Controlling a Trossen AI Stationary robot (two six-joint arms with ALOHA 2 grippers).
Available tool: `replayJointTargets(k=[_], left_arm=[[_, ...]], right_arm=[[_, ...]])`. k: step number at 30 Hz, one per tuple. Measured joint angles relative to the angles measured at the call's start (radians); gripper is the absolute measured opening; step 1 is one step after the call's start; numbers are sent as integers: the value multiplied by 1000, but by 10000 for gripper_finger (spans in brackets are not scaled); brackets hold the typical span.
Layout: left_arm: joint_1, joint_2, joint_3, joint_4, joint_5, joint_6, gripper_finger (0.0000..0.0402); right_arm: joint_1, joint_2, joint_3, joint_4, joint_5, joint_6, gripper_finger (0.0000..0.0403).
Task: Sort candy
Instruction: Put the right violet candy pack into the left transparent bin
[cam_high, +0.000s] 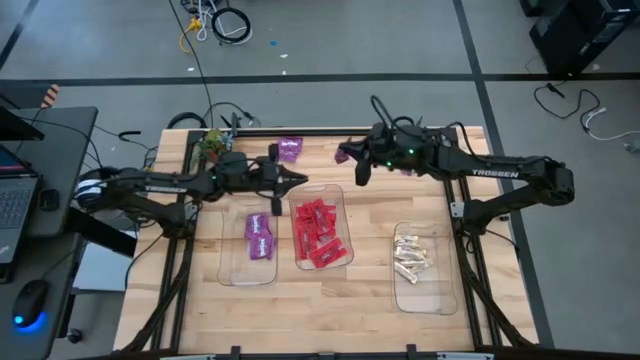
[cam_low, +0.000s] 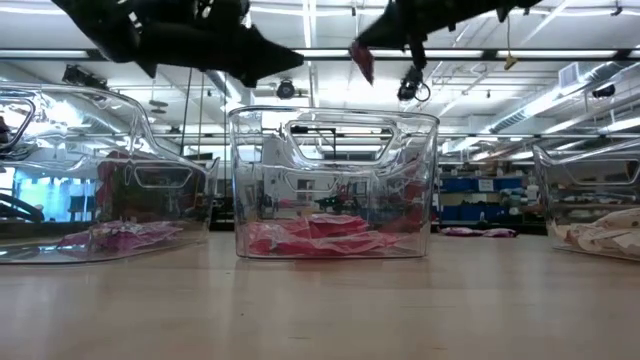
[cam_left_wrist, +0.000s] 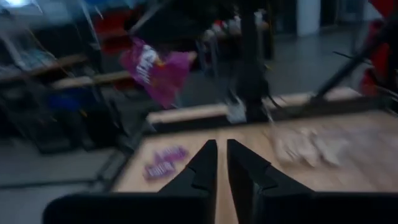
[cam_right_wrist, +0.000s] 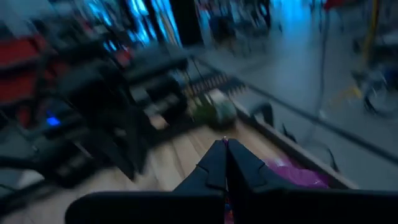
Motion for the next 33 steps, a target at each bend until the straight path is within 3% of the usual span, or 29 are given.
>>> replayJointTargets(k=[9, 18, 29, 33], left_arm=[[-35, 152, 85, 287, -142, 49, 123], [-63, 288, 222, 314, -307, 48, 191], [-63, 342, 314, 345, -340, 19, 198], [-63, 343, 320, 342, -340, 29, 178]], right_arm=[[53, 1, 0, 131, 98, -60, 0], [54, 1, 0, 189, 103, -83, 0], [54, 1, 0, 220, 104, -111, 0], [54, 1, 0, 221, 104, -112, 0]])
